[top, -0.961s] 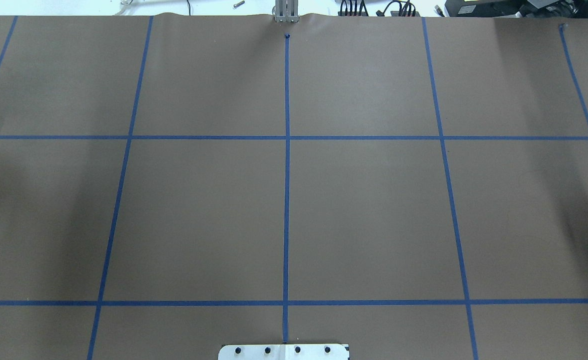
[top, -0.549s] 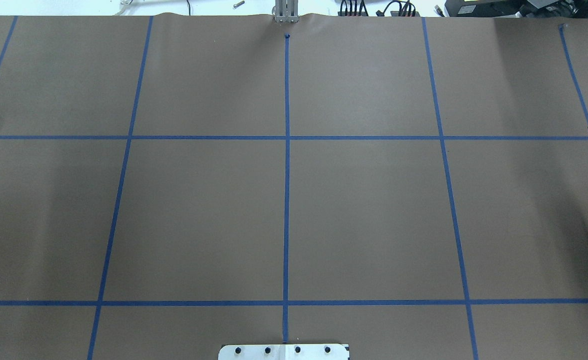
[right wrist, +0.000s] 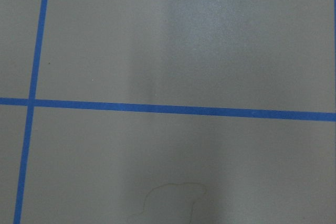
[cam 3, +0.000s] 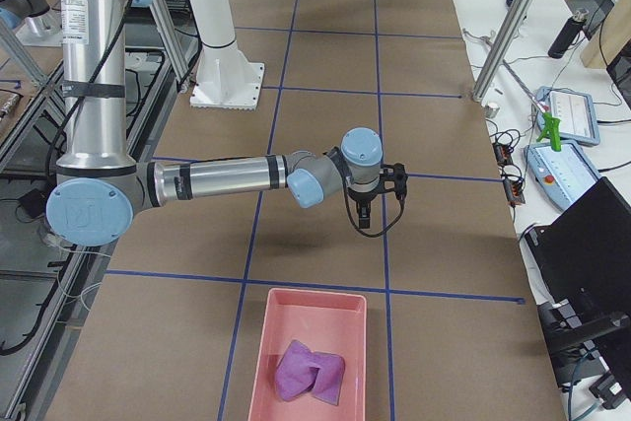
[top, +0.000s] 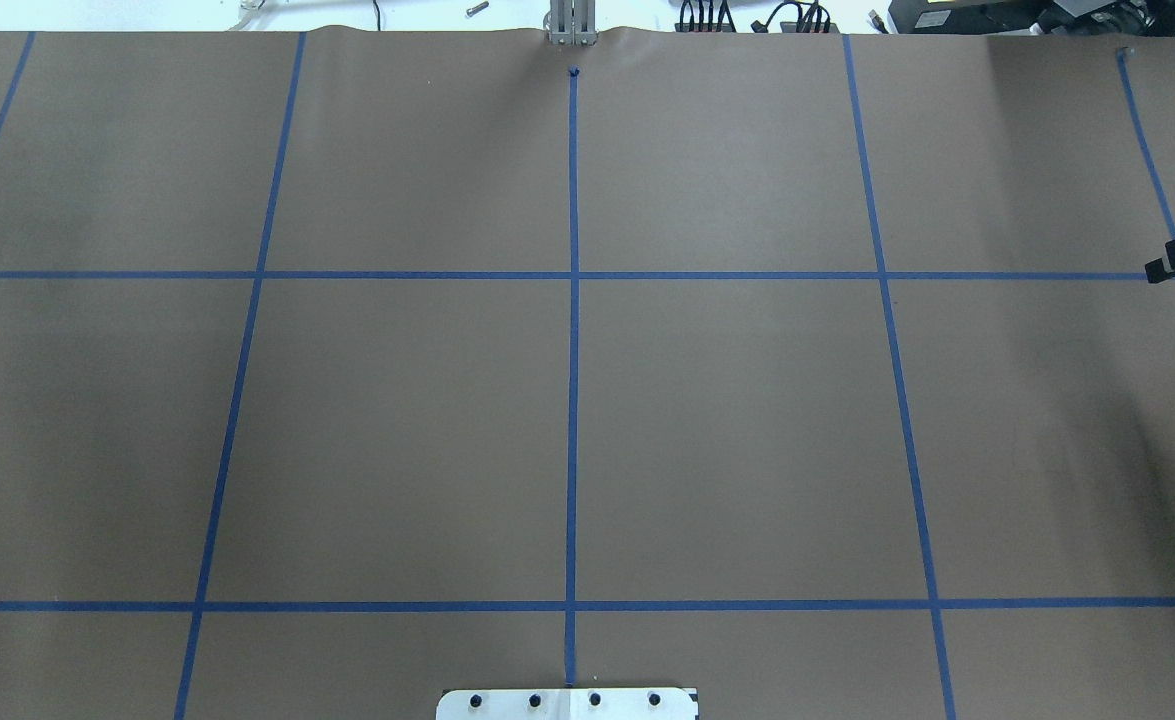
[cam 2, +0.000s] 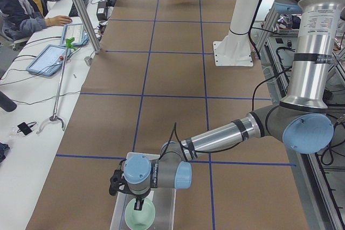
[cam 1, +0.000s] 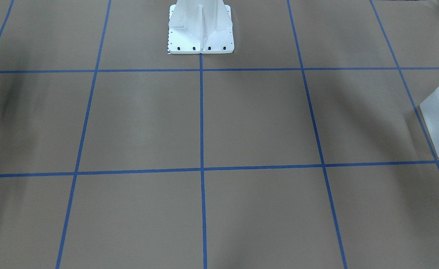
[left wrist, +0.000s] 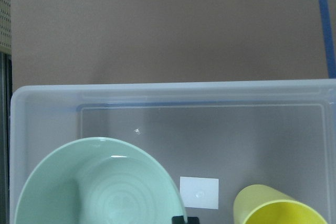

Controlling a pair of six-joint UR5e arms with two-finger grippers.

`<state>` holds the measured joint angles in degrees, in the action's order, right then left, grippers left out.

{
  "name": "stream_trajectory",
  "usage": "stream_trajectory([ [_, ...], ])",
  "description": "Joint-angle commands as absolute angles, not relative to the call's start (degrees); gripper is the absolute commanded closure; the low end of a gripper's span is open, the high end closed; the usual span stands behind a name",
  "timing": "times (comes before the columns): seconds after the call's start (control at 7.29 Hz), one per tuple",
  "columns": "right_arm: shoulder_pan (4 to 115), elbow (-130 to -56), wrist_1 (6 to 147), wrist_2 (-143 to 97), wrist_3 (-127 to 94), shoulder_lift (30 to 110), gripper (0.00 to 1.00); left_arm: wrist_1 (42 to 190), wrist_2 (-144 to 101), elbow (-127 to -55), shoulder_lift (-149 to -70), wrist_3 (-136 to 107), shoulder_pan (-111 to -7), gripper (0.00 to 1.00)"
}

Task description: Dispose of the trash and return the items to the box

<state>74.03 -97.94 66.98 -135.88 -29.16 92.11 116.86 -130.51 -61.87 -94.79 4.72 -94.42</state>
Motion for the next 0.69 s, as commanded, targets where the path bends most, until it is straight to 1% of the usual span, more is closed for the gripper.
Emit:
stream_trajectory([
  [0.0,73.8,-98.0,67.0,-135.9,-29.2,92.2,0.0,118.6,-130.5,-61.4,-94.8,2.9,-94.3,0.06],
  [0.14,73.8,-98.1,67.0,-135.9,-29.3,92.2,0.0,118.5,-131.0,-64.0,-94.9,-0.9,-94.2,0.03],
  [0.41,73.9,-100.1,67.1,-135.7,-29.7,92.7,0.0,116.4,-138.9,-73.6,-93.8,-9.5,-94.2,0.03],
  [0.55,73.8,-101.4,67.1,-133.5,-30.8,93.3,0.0,116.3,-139.2,-79.2,-91.1,-11.8,-94.0,0.03],
])
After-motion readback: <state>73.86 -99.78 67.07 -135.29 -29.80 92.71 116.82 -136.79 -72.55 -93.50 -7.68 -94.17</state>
